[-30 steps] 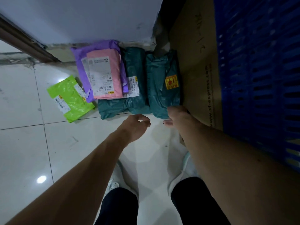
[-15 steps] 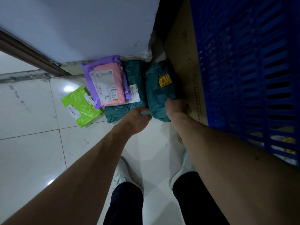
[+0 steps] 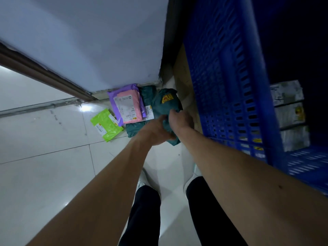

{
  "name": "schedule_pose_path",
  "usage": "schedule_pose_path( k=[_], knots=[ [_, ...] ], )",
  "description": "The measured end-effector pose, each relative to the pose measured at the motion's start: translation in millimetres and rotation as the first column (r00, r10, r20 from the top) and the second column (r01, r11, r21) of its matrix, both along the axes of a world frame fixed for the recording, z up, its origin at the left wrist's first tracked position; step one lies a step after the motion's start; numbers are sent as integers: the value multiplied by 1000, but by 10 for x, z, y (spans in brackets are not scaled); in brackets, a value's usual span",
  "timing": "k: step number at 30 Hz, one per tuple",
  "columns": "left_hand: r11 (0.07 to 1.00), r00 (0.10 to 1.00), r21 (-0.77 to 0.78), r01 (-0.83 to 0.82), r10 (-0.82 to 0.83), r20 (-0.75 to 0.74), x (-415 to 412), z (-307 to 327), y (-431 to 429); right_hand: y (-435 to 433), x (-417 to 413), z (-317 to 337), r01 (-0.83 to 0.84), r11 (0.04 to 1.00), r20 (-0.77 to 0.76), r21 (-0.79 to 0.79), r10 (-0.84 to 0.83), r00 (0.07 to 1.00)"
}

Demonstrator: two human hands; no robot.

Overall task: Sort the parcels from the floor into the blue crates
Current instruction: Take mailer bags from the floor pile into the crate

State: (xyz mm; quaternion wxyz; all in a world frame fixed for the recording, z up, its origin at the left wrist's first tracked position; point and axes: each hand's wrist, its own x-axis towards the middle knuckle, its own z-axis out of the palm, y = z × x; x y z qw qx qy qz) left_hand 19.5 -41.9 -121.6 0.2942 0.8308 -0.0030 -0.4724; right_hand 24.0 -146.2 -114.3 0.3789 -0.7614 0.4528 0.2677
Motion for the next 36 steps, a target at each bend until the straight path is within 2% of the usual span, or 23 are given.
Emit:
schedule_pose_path(
  k=[4, 8, 12, 18, 22, 27, 33, 36],
  knots=[
    [992, 994, 123, 40, -53, 100, -152, 537, 9, 34, -34, 709, 20, 994, -29, 108, -17, 999],
    [981, 982, 187, 42, -75, 174, -244, 1206, 44, 37, -73, 1393, -42, 974, 14, 223, 40, 999],
    [965, 945, 234, 117, -181, 272, -317, 1887, 129, -2, -118, 2114, -128, 944, 44, 304, 121, 992],
    [976, 941, 212, 41, -109, 319, -433, 2825, 303, 16, -211, 3168, -236, 913, 159, 332, 192, 968],
    [981, 915, 195, 16, -93, 393, -459, 3401, 382, 47, -335, 3698, -234, 908, 249, 347, 151, 957],
    [993, 868, 75, -94, 44, 495, -401, 4141, 450, 81, -400, 4309, -184, 905, 344, 384, 45, 938],
    [949, 847, -148, -280, 316, 426, -117, 4736, 509, -171, -473, 4677, 47, 929, 435, 368, -216, 874],
    [889, 813, -294, -351, 445, 376, -15, 4975, 471, -368, -571, 4635, 87, 936, 411, 340, -232, 882]
  ],
)
